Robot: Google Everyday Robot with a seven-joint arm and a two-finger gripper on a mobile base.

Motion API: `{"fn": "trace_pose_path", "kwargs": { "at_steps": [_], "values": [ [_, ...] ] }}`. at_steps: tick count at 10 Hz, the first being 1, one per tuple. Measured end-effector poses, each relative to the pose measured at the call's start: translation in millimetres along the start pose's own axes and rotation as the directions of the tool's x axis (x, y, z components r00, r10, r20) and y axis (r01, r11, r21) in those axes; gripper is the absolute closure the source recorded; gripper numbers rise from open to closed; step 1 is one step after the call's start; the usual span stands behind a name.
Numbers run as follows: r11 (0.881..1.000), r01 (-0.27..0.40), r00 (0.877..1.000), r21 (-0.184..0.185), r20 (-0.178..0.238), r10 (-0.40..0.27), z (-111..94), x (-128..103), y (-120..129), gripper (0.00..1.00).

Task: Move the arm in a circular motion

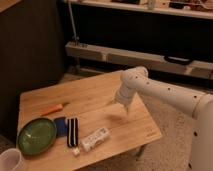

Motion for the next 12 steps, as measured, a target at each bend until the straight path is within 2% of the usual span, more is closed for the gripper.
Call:
{"fn": "trace_pose_path", "kwargs": {
  "at_steps": [1, 2, 3, 4, 6, 8, 9, 10, 12],
  "values": [
    [0.999, 0.035, 0.999, 0.005, 0.023, -0.035, 2, -19, -11, 0.26],
    [0.996, 0.089, 0.994, 0.01, 0.06, -0.09, 8, -45, -33, 0.26],
    [0.99, 0.143, 0.985, 0.021, 0.097, -0.144, 14, -69, -59, 0.26],
    [0.984, 0.177, 0.976, 0.035, 0.122, -0.18, 19, -82, -82, 0.26],
    [0.956, 0.282, 0.942, 0.085, 0.162, -0.293, 22, -101, -142, 0.26],
    [0.92, 0.376, 0.909, 0.109, 0.148, -0.389, 17, -99, -201, 0.26],
    [0.91, 0.404, 0.903, 0.095, 0.119, -0.413, 14, -90, -224, 0.26],
    [0.907, 0.413, 0.903, 0.079, 0.098, -0.419, 11, -79, -237, 0.26],
    [0.925, 0.378, 0.924, 0.036, 0.044, -0.379, 9, -35, -251, 0.26]
  ]
}}
